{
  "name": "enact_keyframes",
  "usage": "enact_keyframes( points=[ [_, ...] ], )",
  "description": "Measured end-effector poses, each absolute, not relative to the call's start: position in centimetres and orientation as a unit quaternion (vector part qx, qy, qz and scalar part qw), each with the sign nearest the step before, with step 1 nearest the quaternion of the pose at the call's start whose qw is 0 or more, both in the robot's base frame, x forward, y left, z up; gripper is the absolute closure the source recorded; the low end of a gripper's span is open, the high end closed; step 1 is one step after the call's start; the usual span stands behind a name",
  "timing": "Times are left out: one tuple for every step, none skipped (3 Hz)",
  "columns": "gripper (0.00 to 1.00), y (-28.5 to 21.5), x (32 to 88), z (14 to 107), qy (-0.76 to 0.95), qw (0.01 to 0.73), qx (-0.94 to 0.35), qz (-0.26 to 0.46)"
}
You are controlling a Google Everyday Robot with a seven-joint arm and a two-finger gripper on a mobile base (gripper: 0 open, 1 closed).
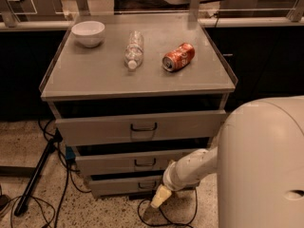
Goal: Close middle drawer
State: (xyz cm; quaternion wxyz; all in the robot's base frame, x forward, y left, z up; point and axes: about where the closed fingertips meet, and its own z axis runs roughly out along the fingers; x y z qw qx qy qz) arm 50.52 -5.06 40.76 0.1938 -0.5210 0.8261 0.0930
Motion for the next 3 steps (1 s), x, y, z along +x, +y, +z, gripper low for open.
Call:
enact_keyframes(
  points=[
    [0.23, -5.06, 50.52, 40.76, 0.826, 0.194, -0.521, 0.093],
    [0.08, -5.06, 50.52, 40.76, 0.826, 0.194, -0.521, 0.093],
    [0.00, -5.06, 50.52, 40.76, 0.826, 0.194, -0.521, 0.093]
  ],
)
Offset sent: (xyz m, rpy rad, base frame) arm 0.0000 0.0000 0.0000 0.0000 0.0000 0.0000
